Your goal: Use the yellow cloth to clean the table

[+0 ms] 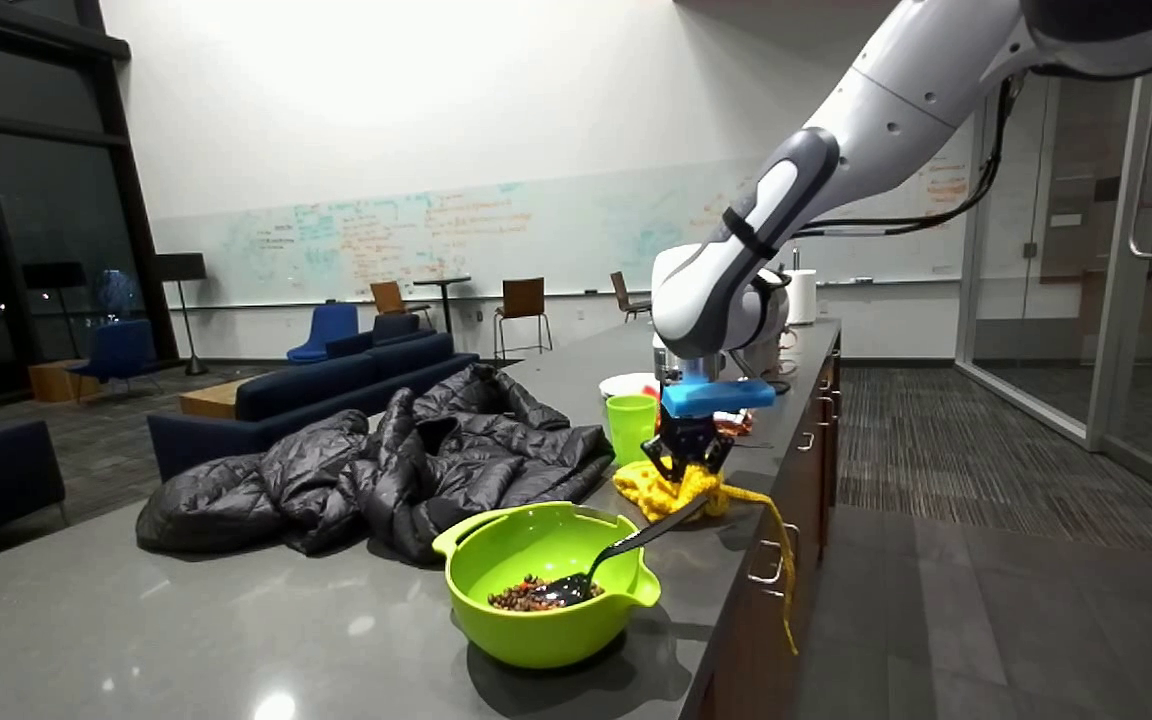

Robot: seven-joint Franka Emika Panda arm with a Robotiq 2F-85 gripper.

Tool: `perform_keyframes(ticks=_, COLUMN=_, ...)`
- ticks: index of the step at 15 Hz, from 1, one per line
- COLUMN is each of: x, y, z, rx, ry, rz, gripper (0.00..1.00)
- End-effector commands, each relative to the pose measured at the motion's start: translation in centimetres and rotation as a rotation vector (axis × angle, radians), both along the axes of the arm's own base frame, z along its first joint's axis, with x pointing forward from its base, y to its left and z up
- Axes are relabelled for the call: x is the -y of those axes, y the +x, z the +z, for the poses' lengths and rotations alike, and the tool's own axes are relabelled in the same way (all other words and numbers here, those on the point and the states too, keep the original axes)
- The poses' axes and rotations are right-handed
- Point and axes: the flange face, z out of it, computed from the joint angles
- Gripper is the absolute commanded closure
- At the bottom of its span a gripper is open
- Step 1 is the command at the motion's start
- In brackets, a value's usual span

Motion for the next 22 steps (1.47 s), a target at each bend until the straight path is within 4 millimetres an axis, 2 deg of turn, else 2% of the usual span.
perform_keyframes(ticks=1, x=-0.5, y=-2.0, z=-2.3, rx=-0.113, ry=-0.003, rz=0.011, gripper=0.96)
perform_keyframes(ticks=8, x=-2.9, y=-2.7, z=-2.4, rx=-0.164, ry=0.028, rz=0.125, gripper=0.96)
perform_keyframes(ticks=10, x=-4.1, y=-2.9, z=-2.6, rx=-0.179, ry=0.035, rz=0.169, gripper=0.96)
perform_keyframes(ticks=15, x=-8.5, y=-4.1, z=-3.4, rx=-0.224, ry=0.022, rz=0.305, gripper=0.96)
perform_keyframes(ticks=19, x=-11.9, y=-4.3, z=-4.0, rx=-0.217, ry=0.001, rz=0.397, gripper=0.96)
perform_keyframes(ticks=22, x=-12.0, y=-3.5, z=-4.1, rx=-0.209, ry=-0.025, rz=0.409, gripper=0.96)
